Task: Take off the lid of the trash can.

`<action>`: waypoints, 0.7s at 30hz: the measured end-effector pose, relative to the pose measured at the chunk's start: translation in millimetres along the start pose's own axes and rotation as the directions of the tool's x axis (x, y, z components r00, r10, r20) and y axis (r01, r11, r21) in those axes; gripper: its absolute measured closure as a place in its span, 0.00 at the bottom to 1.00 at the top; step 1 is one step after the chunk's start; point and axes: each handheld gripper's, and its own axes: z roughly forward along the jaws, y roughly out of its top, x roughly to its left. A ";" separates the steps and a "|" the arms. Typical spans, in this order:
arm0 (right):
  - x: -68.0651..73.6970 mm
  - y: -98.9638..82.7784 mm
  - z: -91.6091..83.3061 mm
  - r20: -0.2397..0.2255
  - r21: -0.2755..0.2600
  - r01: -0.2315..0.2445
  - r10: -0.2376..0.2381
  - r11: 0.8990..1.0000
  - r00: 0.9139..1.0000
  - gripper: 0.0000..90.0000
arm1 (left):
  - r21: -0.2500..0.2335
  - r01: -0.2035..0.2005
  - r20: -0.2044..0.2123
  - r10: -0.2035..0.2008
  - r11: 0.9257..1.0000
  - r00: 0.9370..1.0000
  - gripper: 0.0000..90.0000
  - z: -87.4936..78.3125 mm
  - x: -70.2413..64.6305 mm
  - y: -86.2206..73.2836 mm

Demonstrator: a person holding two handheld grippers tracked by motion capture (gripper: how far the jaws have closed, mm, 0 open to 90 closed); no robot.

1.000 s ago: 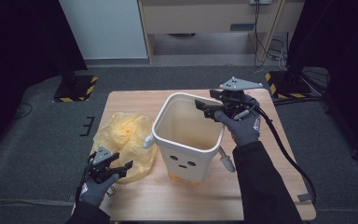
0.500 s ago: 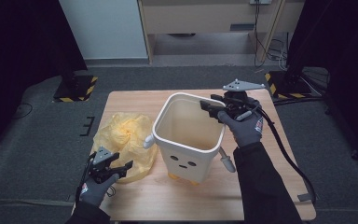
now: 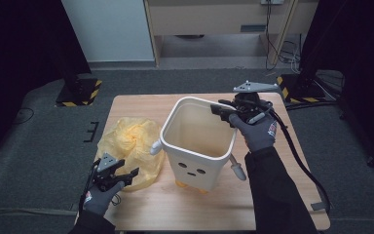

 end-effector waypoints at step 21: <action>-6.3 15.7 -5.0 -0.082 -0.010 -0.096 0.095 0.995 0.992 0.69 | 0.000 -0.002 -0.001 0.002 1.000 1.000 0.33 0.2 -0.1 0.1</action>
